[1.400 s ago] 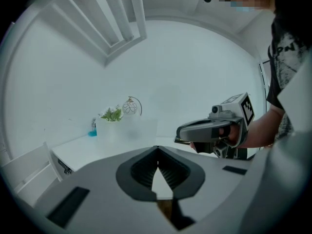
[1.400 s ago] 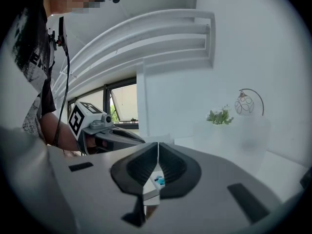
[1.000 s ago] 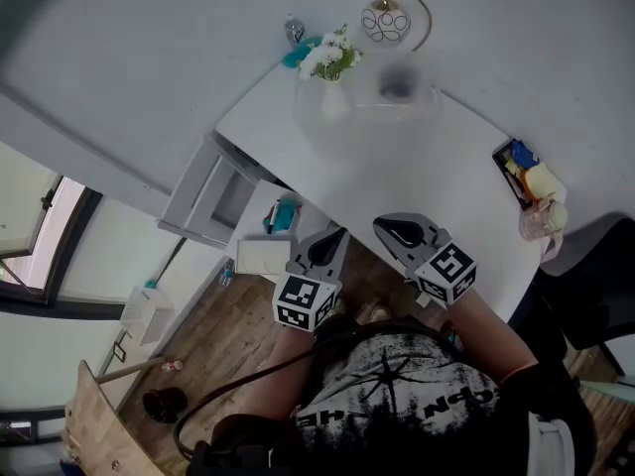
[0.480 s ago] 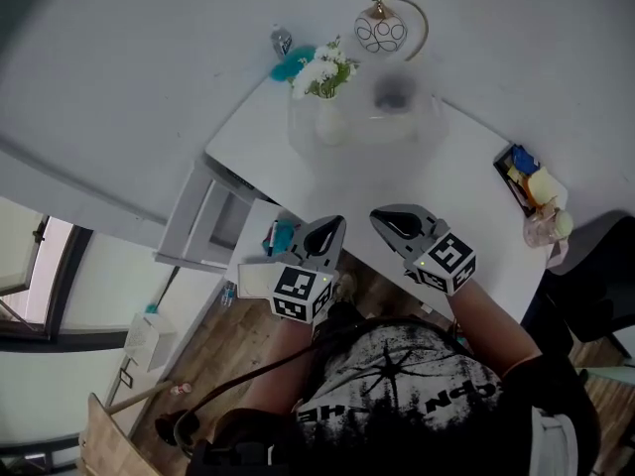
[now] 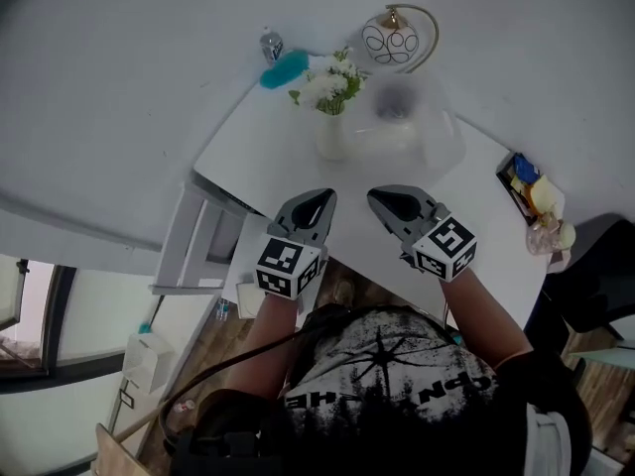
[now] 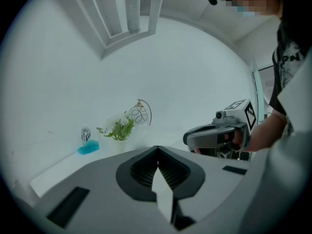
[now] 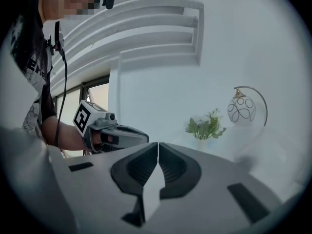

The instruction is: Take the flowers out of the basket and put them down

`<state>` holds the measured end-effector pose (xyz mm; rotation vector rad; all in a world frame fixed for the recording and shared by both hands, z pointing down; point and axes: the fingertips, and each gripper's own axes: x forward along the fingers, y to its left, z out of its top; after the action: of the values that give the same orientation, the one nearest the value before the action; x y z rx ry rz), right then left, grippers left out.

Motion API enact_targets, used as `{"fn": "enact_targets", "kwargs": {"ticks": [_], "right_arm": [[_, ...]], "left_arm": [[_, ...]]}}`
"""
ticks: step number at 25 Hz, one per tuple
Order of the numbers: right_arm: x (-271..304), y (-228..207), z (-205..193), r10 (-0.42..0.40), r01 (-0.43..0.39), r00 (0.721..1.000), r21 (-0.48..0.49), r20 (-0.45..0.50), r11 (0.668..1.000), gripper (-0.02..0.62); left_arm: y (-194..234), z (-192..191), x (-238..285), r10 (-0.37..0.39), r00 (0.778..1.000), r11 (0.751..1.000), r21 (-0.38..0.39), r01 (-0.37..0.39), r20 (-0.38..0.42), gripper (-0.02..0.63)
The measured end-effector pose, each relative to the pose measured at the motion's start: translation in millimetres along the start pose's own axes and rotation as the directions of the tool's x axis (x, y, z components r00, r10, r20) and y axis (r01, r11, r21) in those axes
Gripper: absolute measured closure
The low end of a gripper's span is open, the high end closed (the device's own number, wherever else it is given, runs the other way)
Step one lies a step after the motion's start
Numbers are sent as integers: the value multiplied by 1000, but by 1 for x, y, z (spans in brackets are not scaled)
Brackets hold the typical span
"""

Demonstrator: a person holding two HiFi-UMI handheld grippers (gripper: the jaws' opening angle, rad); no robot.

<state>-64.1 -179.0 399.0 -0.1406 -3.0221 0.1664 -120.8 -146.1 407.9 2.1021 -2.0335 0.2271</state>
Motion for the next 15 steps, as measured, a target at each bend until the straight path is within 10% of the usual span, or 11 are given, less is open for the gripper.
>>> {"fn": "enact_targets", "kwargs": {"ticks": [15], "right_arm": [[58,-35,66,-5,6,1000,27,-25,1000,577]], "left_arm": [[79,26,40,-108,993,992,55,110,-36,595]]}}
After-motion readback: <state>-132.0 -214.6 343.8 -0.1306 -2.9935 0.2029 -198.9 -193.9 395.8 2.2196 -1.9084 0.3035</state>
